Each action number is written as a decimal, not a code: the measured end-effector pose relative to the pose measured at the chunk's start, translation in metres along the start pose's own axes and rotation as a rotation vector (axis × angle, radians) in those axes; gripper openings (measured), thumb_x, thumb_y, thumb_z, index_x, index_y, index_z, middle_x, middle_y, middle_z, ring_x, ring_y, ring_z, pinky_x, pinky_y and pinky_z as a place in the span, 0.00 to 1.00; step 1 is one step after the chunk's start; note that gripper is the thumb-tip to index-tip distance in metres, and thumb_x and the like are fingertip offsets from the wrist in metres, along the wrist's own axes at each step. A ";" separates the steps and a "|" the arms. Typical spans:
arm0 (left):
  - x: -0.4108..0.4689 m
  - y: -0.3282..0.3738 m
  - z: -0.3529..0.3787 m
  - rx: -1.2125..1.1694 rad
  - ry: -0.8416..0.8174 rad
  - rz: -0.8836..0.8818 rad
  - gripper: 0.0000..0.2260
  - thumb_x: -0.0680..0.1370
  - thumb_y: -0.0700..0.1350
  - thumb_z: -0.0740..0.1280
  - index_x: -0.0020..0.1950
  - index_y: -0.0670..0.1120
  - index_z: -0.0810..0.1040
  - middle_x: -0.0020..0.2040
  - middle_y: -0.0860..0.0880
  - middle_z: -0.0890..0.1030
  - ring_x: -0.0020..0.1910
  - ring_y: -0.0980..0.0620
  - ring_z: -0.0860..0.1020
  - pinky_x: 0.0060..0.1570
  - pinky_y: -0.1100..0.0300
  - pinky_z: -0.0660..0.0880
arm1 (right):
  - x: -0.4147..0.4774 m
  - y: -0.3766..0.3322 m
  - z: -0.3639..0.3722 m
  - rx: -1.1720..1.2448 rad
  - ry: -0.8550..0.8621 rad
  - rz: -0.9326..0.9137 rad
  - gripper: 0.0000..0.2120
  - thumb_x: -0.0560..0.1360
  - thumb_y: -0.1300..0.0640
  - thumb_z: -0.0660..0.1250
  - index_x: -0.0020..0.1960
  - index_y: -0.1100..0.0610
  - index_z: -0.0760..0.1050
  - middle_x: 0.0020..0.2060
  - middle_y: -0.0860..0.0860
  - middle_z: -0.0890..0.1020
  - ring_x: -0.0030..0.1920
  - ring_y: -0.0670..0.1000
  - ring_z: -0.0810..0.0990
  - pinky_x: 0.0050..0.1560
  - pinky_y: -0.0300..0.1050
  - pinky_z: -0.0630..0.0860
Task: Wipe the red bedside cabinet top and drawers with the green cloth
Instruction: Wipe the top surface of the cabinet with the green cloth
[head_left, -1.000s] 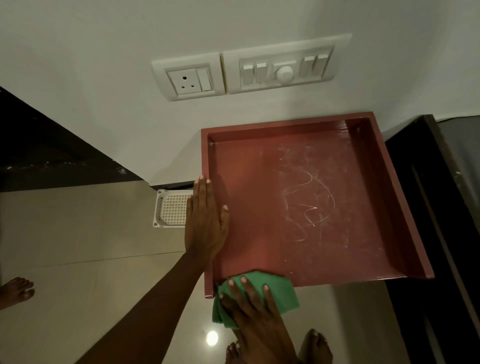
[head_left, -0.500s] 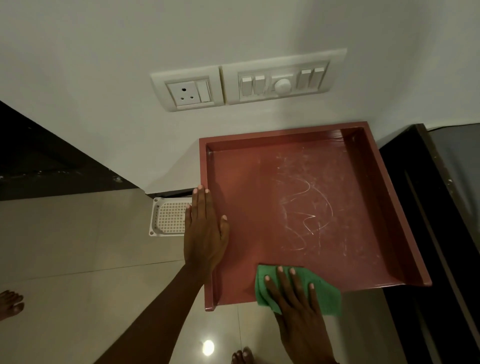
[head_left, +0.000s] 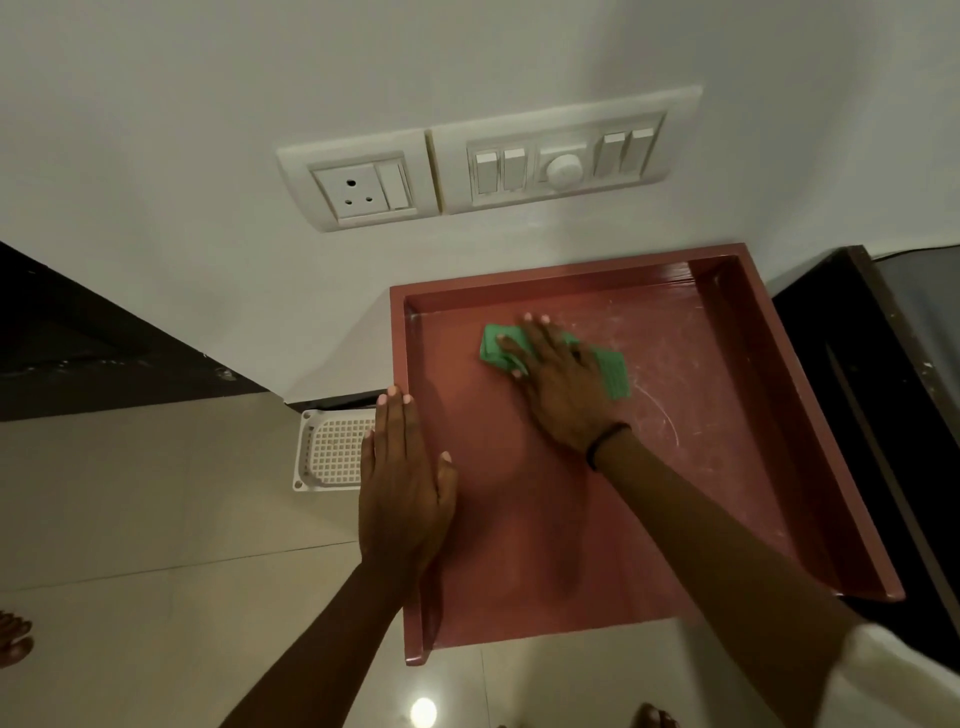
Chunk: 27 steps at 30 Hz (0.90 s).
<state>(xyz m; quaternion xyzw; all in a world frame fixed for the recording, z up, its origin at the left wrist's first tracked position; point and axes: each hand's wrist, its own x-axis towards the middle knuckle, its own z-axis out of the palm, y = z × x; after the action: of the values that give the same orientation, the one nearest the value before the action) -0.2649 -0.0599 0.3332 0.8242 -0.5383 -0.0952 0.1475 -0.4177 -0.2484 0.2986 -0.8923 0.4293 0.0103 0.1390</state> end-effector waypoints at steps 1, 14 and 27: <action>0.000 0.000 0.000 0.002 0.004 -0.002 0.32 0.79 0.52 0.50 0.81 0.39 0.54 0.82 0.42 0.55 0.82 0.45 0.52 0.79 0.45 0.56 | 0.016 0.002 -0.002 0.003 0.008 0.027 0.24 0.84 0.45 0.46 0.79 0.43 0.56 0.81 0.50 0.51 0.81 0.54 0.49 0.73 0.59 0.60; -0.002 0.000 -0.005 0.043 -0.026 0.003 0.31 0.81 0.52 0.49 0.81 0.39 0.52 0.82 0.41 0.52 0.82 0.45 0.50 0.78 0.42 0.56 | -0.170 -0.068 0.039 -0.001 -0.030 -0.176 0.31 0.78 0.49 0.55 0.81 0.46 0.53 0.81 0.51 0.53 0.80 0.56 0.51 0.77 0.62 0.51; -0.003 0.007 -0.008 0.107 -0.030 -0.015 0.31 0.81 0.53 0.48 0.81 0.39 0.50 0.82 0.42 0.51 0.82 0.45 0.49 0.80 0.48 0.49 | -0.167 -0.004 0.016 0.007 -0.033 -0.162 0.28 0.81 0.48 0.54 0.80 0.44 0.54 0.81 0.50 0.54 0.80 0.54 0.53 0.78 0.58 0.55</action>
<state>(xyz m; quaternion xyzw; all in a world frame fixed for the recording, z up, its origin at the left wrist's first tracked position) -0.2698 -0.0586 0.3431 0.8335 -0.5385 -0.0800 0.0944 -0.5180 -0.1144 0.3075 -0.9233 0.3534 0.0122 0.1498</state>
